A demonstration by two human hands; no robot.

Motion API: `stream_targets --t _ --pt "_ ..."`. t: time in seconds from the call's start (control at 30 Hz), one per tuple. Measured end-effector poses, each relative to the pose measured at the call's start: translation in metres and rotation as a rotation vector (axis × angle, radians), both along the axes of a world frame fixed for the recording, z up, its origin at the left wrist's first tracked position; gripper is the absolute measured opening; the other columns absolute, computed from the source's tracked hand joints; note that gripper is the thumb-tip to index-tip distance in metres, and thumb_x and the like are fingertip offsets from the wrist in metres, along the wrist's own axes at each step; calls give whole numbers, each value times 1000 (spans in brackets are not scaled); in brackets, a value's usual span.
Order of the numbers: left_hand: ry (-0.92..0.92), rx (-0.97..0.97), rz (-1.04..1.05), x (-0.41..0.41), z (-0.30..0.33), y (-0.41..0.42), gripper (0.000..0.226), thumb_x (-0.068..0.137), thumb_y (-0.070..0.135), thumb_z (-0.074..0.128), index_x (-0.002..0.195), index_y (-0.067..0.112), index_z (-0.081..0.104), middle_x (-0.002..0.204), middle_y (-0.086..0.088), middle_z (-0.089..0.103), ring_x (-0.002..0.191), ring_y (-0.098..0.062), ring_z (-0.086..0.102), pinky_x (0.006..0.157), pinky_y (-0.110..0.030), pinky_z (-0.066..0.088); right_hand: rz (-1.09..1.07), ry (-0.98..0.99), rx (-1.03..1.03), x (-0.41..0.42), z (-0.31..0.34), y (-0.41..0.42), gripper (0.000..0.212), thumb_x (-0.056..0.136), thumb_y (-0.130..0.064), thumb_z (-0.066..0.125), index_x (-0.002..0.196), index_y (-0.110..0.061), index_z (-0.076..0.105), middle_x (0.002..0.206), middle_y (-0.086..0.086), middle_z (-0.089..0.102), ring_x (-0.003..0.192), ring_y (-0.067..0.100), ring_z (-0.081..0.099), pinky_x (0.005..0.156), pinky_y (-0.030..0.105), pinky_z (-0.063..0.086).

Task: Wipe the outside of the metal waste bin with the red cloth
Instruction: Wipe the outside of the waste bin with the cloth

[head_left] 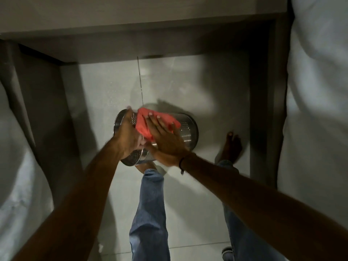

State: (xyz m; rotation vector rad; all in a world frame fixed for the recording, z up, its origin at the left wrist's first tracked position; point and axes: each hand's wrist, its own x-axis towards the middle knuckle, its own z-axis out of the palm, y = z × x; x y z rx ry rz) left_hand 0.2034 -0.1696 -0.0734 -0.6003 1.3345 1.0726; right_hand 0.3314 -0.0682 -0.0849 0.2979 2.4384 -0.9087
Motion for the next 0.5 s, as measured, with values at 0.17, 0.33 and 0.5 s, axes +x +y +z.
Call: stream_targets --t 0.17,0.33,0.5 --pt "106 -25 242 10 5 13 97 88 86 18 142 17 61 136 -20 70 130 -40 63 112 -56 46 -127 -59 -215 17 3 -15 77 105 -51 36 163 -20 -6 174 1 -10 161 22 -9 128 59 9" --pt "315 32 13 27 16 37 77 101 69 14 154 23 45 138 -3 62 107 -6 71 81 -26 62 -930 -59 -857 -37 18 13 57 108 -40 37 160 -21 26 166 13 31 150 31 37 118 47 41" --pt "372 8 -246 50 7 53 78 98 72 25 146 20 57 135 -9 67 110 -8 65 100 -23 46 -1285 -208 -1058 -34 25 48 48 107 -50 36 145 -22 50 97 1 76 69 6 75 66 34 65"
